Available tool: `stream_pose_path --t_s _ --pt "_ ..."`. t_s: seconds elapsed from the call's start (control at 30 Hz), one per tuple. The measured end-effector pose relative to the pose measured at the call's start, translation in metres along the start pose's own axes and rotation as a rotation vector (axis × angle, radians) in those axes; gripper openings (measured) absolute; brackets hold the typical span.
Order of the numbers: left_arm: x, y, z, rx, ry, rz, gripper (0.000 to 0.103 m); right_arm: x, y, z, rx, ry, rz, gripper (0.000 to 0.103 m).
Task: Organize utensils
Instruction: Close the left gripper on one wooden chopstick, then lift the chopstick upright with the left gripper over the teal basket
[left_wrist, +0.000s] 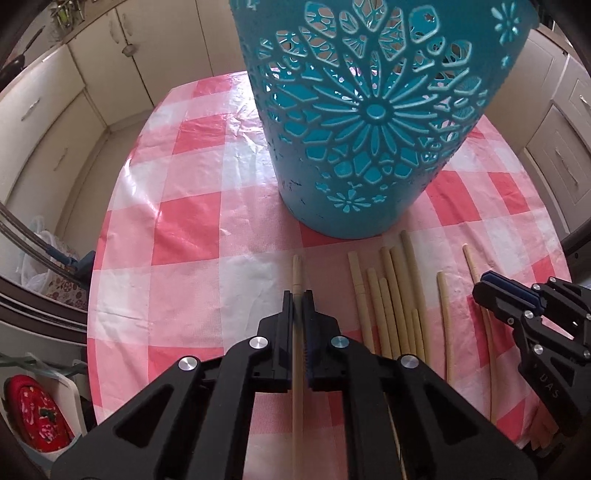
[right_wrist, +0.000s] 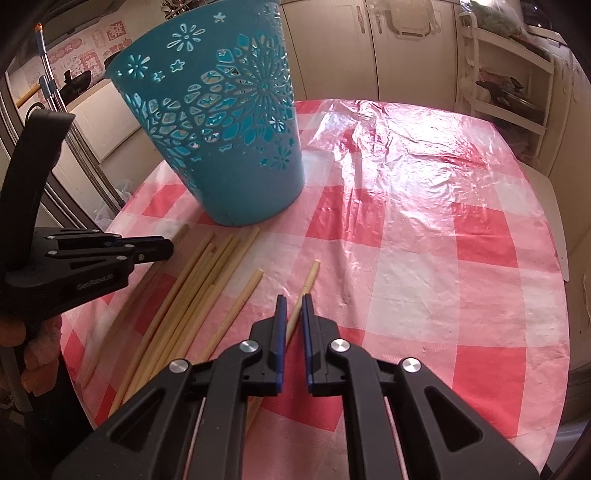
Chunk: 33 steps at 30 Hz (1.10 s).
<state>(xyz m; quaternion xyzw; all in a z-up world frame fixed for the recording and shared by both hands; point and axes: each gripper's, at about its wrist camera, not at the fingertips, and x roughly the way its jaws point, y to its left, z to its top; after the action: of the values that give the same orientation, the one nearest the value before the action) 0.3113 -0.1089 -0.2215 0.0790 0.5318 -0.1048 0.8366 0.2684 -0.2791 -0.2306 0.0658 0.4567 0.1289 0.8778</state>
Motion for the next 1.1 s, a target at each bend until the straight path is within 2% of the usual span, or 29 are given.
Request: stream_pose_path --t_s 0.07,0.2,0.37,0.53,0.67,0.73,0.87,1.0,1.1 --pt "-0.015 0.008 -0.004 -0.018 -0.029 -0.026 0.005 0.0 0.0 0.0 0.002 -0.001 0.002 0.009" --pt "-0.064 0.038 -0.003 -0.097 -0.126 -0.129 0.005 0.0 -0.003 -0.001 0.022 -0.005 0.02 0.009" --pt "-0.154 0.057 0.016 -0.137 -0.349 -0.24 0.005 0.0 -0.009 0.0 0.042 -0.008 0.041 0.009" --pt "-0.21 0.048 0.06 -0.14 -0.566 -0.28 0.005 0.0 -0.013 0.002 0.053 -0.01 0.055 0.009" --pt "-0.218 0.028 0.104 -0.16 -0.679 -0.256 0.005 0.0 -0.017 0.002 0.065 -0.011 0.073 0.009" --pt "-0.216 0.019 0.126 -0.185 -0.734 -0.22 0.005 0.0 -0.02 0.002 0.075 -0.012 0.086 0.009" --pt "-0.199 0.012 0.157 -0.249 -0.798 -0.16 0.005 -0.001 -0.022 0.001 0.087 -0.014 0.103 0.009" --pt "-0.158 0.005 0.17 -0.27 -0.757 -0.118 0.005 -0.001 -0.023 0.001 0.095 -0.015 0.113 0.009" --pt "-0.131 0.0 0.161 -0.255 -0.714 -0.082 0.005 -0.002 -0.023 0.0 0.097 -0.015 0.115 0.009"
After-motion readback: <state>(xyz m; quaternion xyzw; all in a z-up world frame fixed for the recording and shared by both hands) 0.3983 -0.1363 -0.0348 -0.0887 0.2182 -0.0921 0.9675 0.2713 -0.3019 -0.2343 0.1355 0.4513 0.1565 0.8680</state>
